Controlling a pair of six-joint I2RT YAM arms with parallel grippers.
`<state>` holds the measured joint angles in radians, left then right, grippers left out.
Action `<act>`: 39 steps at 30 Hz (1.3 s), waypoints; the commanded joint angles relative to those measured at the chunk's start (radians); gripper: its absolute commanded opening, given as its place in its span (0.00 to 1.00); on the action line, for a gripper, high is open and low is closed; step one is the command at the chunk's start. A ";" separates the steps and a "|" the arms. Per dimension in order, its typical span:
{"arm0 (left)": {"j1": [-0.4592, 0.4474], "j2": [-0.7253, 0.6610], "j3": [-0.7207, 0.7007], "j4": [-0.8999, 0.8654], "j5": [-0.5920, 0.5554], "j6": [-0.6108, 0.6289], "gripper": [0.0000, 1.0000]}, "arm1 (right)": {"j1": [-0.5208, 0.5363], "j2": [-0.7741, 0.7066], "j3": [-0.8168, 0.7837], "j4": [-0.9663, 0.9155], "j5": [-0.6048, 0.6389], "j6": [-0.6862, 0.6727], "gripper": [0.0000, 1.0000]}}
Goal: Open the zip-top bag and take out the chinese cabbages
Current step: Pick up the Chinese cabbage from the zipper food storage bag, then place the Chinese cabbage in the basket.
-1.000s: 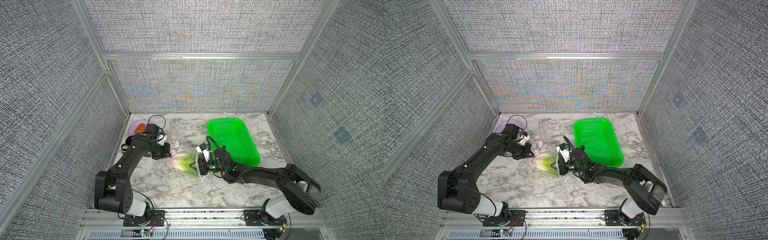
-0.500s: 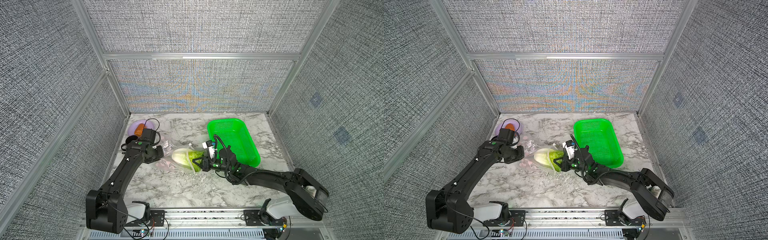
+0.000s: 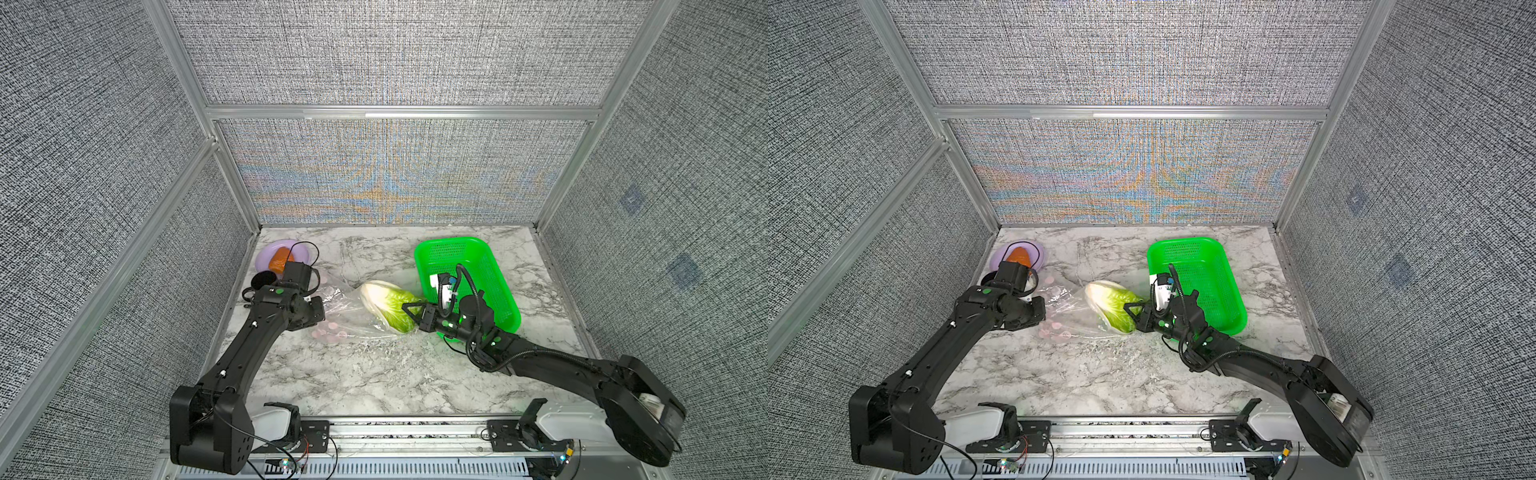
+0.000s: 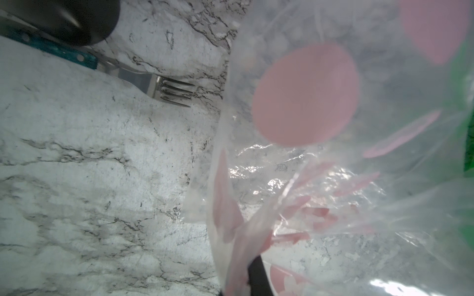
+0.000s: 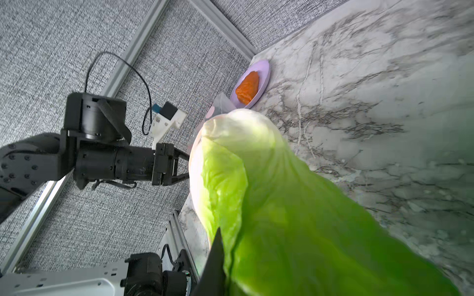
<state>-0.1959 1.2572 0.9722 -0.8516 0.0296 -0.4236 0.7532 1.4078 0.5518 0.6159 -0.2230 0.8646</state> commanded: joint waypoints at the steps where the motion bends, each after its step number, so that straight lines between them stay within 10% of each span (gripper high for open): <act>1: 0.001 0.004 -0.007 -0.020 -0.064 0.025 0.00 | -0.014 -0.051 -0.033 0.111 0.134 0.040 0.00; 9: 0.001 0.017 -0.012 -0.003 -0.041 0.023 0.00 | -0.049 -0.091 0.038 0.119 0.163 0.016 0.00; 16: 0.001 0.005 0.030 -0.020 -0.032 0.035 0.55 | -0.092 -0.154 0.103 -0.005 0.219 -0.030 0.00; 19: 0.000 -0.005 0.059 -0.035 -0.024 0.048 0.98 | -0.120 -0.184 0.134 -0.122 0.271 -0.070 0.00; 32: 0.001 -0.208 0.079 0.105 0.203 0.116 1.00 | -0.348 -0.089 0.105 -0.153 0.174 -0.093 0.00; 39: 0.000 -0.347 0.010 0.193 0.085 0.140 1.00 | -0.394 0.091 0.154 -0.068 0.103 -0.097 0.00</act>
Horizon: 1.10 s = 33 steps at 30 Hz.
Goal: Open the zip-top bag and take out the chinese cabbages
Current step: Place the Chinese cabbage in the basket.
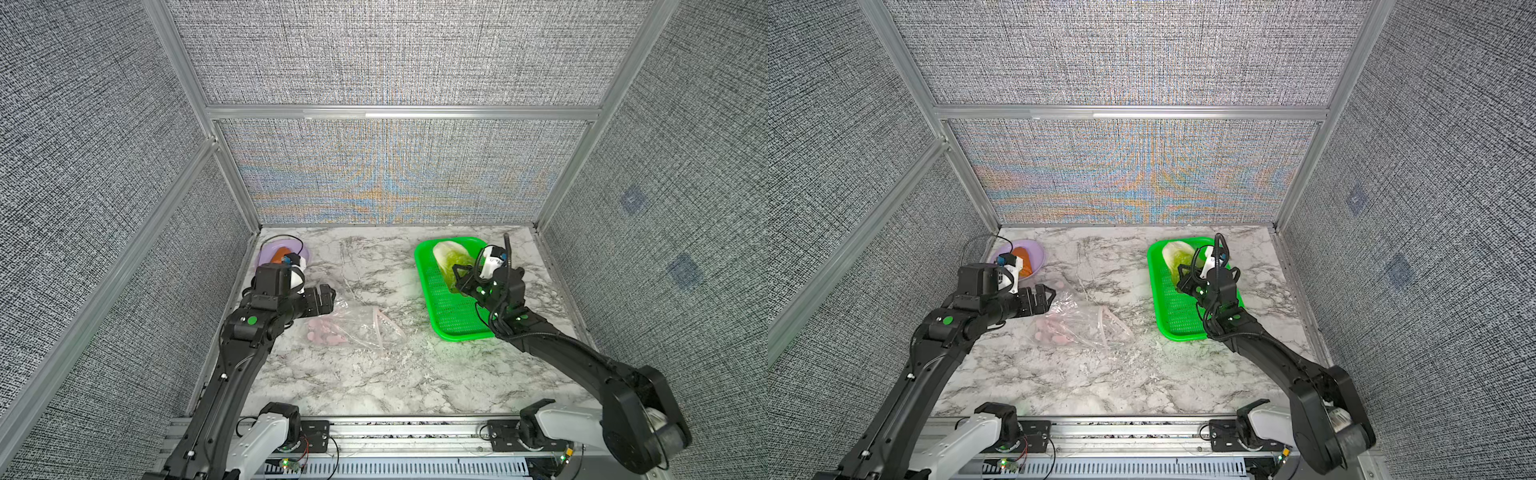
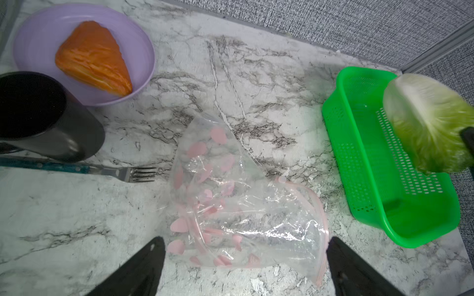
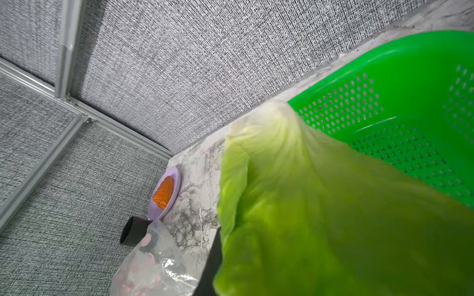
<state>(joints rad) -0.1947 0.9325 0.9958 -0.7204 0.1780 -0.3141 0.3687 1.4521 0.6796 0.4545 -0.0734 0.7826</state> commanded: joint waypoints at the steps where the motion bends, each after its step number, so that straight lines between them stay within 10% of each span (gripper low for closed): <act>1: 0.000 -0.039 -0.027 0.075 -0.082 0.040 1.00 | -0.014 0.077 0.038 0.101 -0.053 -0.016 0.00; 13: 0.000 -0.191 -0.198 0.295 -0.342 0.074 1.00 | -0.026 0.264 0.071 0.185 -0.093 -0.006 0.04; 27: 0.000 -0.138 -0.196 0.270 -0.366 0.071 1.00 | -0.027 0.201 0.108 0.052 -0.137 -0.185 0.97; 33: 0.000 -0.183 -0.199 0.409 -0.420 0.060 1.00 | -0.029 0.113 0.207 -0.116 -0.200 -0.327 0.98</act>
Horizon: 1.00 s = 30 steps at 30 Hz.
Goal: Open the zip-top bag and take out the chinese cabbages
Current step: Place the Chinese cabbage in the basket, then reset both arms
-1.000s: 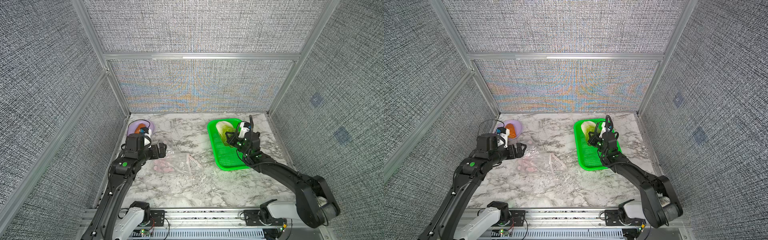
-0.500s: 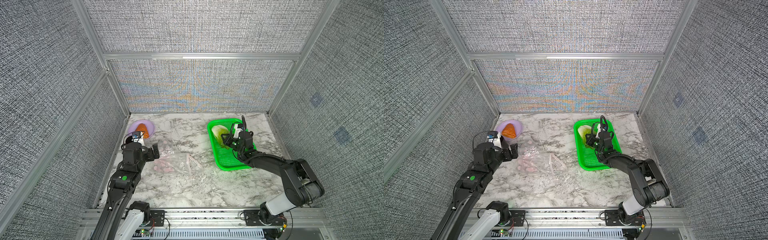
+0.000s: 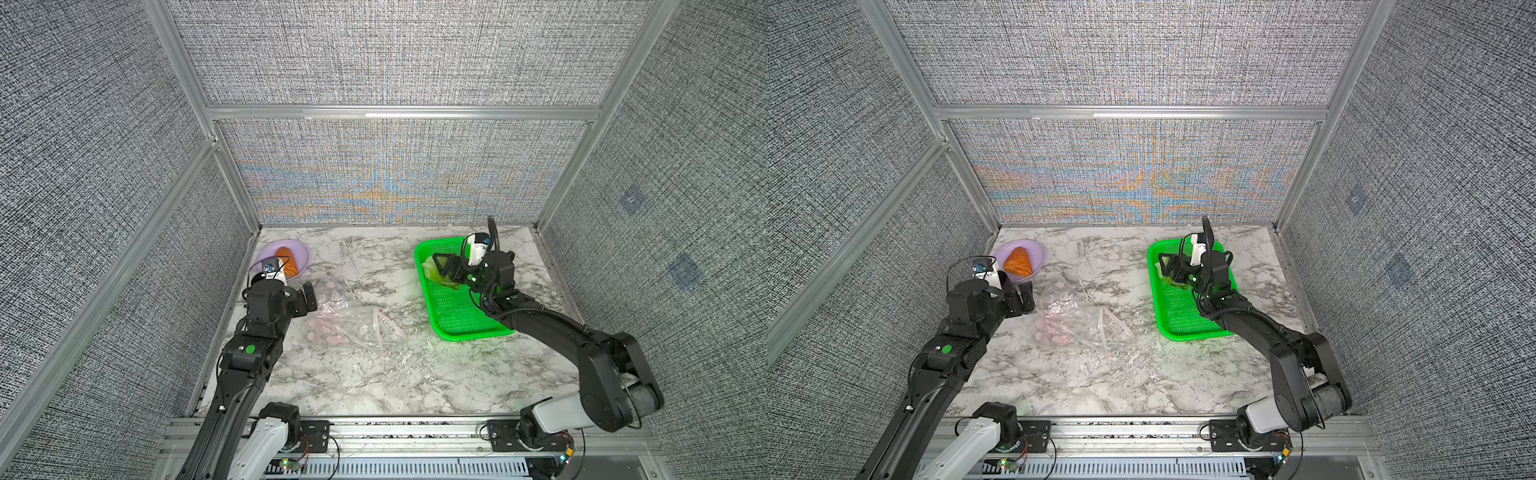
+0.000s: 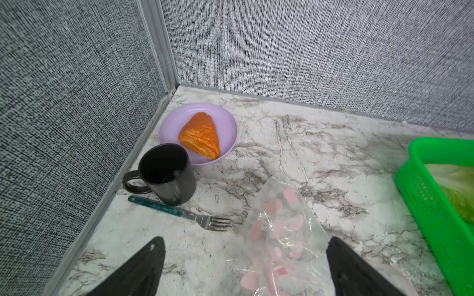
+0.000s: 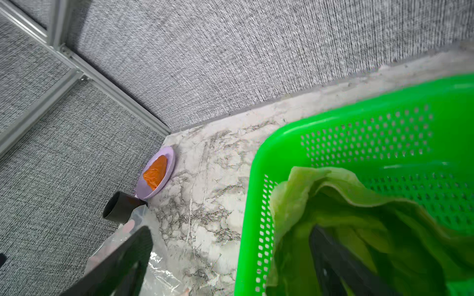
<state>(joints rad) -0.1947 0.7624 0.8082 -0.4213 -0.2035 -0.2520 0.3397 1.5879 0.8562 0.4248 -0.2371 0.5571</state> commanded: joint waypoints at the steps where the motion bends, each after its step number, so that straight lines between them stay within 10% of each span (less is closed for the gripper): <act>1: -0.001 -0.019 -0.027 0.150 -0.043 0.014 1.00 | -0.004 -0.035 0.049 -0.125 -0.045 -0.119 0.98; 10: 0.000 -0.006 -0.054 0.263 -0.134 0.146 1.00 | -0.048 -0.208 0.071 -0.248 0.141 -0.281 0.98; 16: 0.018 -0.017 -0.191 0.529 -0.228 0.310 1.00 | -0.146 -0.374 -0.211 0.229 0.305 -0.490 0.98; 23: 0.268 0.021 -0.321 0.660 -0.176 0.045 1.00 | -0.366 -0.363 -0.326 0.323 0.441 -0.492 0.98; 30: 0.323 0.157 -0.456 0.831 -0.118 0.009 1.00 | -0.437 -0.320 -0.546 0.550 0.383 -0.508 0.98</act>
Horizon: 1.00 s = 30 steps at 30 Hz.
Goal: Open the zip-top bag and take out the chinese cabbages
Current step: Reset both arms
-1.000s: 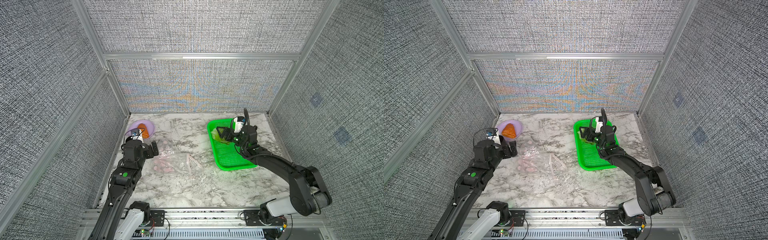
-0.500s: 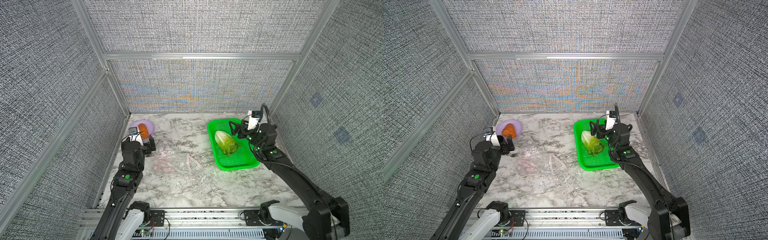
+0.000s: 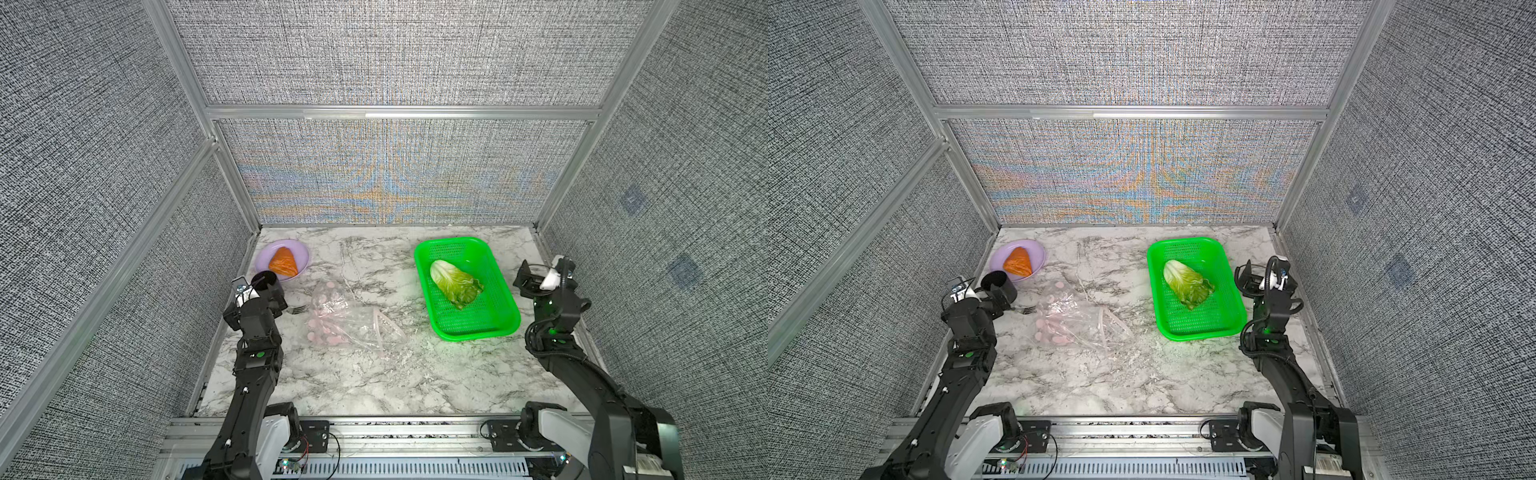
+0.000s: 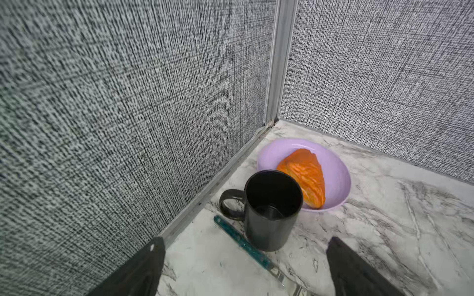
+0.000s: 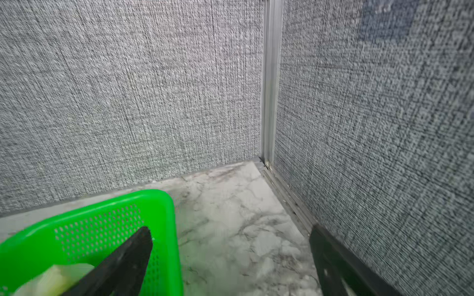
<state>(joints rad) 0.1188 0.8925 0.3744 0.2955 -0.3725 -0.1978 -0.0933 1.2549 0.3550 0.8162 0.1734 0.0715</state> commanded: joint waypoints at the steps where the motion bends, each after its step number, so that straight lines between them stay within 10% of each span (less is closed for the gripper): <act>1: 0.011 0.044 -0.036 0.124 0.070 -0.050 1.00 | -0.005 0.027 -0.080 0.230 -0.048 -0.023 0.98; 9: 0.012 0.197 -0.044 0.185 0.170 -0.064 0.99 | 0.012 0.052 -0.015 0.142 -0.261 -0.092 0.98; 20: -0.002 0.305 -0.065 0.332 0.354 -0.033 0.96 | 0.115 0.028 -0.044 0.143 -0.193 -0.151 0.98; 30: -0.030 0.467 -0.076 0.553 0.428 0.036 0.96 | 0.147 0.288 -0.237 0.677 -0.141 -0.140 0.98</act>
<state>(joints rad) 0.1020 1.2991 0.3264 0.6842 0.0181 -0.1825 0.0528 1.5139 0.1211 1.2636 -0.0113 -0.0639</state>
